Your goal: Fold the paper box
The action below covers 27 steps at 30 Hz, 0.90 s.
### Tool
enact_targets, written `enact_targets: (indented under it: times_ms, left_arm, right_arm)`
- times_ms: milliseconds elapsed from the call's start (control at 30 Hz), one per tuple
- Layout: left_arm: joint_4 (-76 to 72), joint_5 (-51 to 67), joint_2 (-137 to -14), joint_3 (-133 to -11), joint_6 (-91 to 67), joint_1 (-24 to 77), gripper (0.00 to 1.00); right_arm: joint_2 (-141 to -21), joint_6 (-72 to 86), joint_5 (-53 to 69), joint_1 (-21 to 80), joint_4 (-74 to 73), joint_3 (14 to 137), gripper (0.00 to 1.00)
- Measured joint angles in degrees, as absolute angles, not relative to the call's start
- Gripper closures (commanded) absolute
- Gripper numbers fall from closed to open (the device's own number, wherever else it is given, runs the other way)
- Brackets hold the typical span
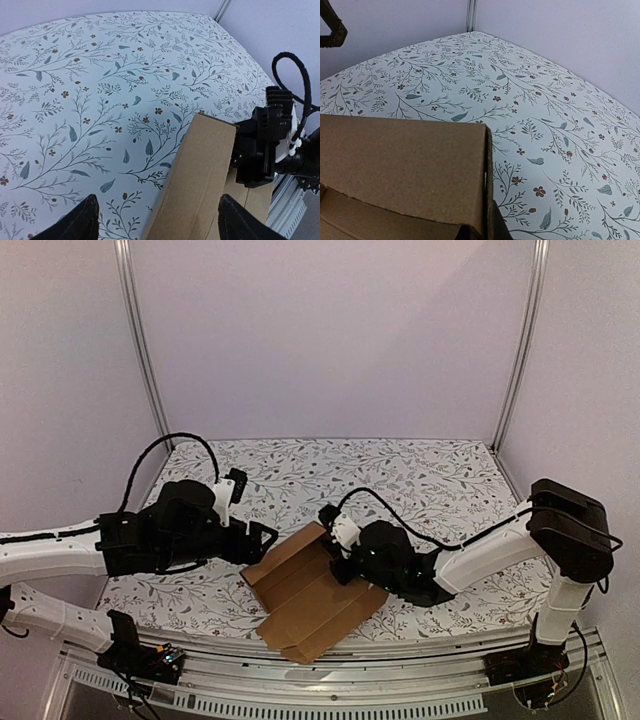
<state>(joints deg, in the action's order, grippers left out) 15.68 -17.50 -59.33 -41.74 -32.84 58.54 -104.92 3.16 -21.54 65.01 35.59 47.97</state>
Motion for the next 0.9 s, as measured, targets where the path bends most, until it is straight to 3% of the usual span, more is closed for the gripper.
enact_targets:
  times_ms: [200,333,433,667,733,900]
  left_arm:
    - [11.53,-12.21,-65.56,-42.89,-32.08,56.47,0.23]
    - [9.3,-9.65,-68.88,-44.56,-31.73,55.68,0.31]
    - [6.9,-6.94,-70.22,-44.86,-32.21,54.63,0.44]
    - [3.09,-0.56,-74.65,-46.06,-33.06,51.44,0.93]
    - [2.17,1.15,-76.79,-46.96,-33.36,50.81,1.0]
    - [-0.51,5.08,-82.37,-49.76,-33.85,50.39,1.0]
  right_arm:
    - [-108.71,-0.32,-18.28,64.58,45.98,45.28,1.0]
    - [-111.96,-1.69,-16.64,64.23,53.12,43.86,1.0]
    - [-115.15,-2.76,-15.73,63.86,61.23,41.85,1.0]
    - [-121.67,-4.1,-14.9,63.57,72.9,39.44,1.0]
    - [-121.91,-4.21,-14.72,63.57,74.19,39.4,1.0]
    - [-122.91,-4.47,-14.59,63.57,76.18,39.44,1.0]
